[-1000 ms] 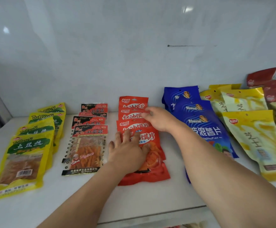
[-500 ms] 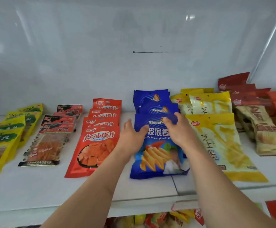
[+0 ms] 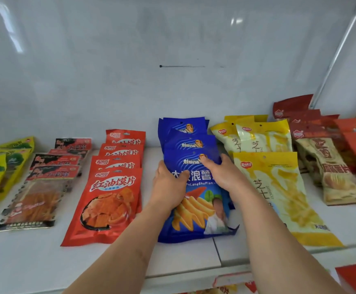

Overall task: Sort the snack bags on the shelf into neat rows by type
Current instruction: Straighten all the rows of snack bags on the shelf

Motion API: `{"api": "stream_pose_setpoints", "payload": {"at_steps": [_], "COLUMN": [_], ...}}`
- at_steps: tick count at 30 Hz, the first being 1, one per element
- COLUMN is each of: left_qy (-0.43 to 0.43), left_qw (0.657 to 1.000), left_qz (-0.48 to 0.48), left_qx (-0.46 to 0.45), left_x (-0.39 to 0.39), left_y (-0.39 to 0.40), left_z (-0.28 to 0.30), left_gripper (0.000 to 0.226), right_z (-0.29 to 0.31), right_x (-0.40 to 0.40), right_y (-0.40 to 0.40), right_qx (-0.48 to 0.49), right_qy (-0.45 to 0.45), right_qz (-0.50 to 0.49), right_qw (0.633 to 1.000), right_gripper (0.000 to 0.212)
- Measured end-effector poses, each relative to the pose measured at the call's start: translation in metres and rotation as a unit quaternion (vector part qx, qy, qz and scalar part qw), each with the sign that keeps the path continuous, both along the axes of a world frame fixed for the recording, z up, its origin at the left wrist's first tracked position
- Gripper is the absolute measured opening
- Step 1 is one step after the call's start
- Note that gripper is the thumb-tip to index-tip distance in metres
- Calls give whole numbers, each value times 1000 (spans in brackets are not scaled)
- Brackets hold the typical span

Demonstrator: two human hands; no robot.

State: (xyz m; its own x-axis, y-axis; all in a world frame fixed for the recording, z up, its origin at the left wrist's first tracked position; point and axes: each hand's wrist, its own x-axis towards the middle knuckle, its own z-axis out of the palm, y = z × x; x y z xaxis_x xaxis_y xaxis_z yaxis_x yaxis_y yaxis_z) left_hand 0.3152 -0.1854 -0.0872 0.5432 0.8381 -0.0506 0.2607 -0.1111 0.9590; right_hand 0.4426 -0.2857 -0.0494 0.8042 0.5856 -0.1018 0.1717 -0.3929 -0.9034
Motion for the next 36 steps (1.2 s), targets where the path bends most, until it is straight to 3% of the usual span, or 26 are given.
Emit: {"api": "stream_pose_setpoints", "payload": {"at_steps": [3,7,10,15,22,24,26,28,30,33,36], "left_qy": [-6,-16,-21,-29,-46,-21,81,167,221,308,351], "left_qw": [1000,1000,997,986,974,985,997,971,932,874,846], "left_qz": [4,7,11,-55,-51,-16,9,9,-27,-95,-120], "left_qx": [4,-15,-76,-157,-217,-169,-8,169,286,364,383], "left_x": [4,13,17,18,20,23,20,9,-5,-21,-25], "left_y": [5,22,35,46,58,56,46,21,-14,-58,-70], "left_z": [3,17,35,57,63,63,62,58,53,39,28], "left_gripper": [91,99,89,45,46,63,81,85,81,85,89], "right_z": [7,19,26,24,13,12,14,21,32,46,41], "right_x": [7,18,24,29,40,44,48,52,52,50,53], "right_y": [8,21,30,34,38,42,49,59,71,88,98], "right_qx": [4,6,-7,-20,23,10,-3,-40,-95,-161,-215], "right_qy": [27,30,38,68,83,71,12,-99,-215,-306,-312], "right_qz": [-17,-18,-20,25,59,54,45,44,65,109,139], "right_qw": [999,999,999,997,995,996,999,993,970,932,915], "right_gripper": [70,78,79,69,90,92,96,101,97,87,87]}}
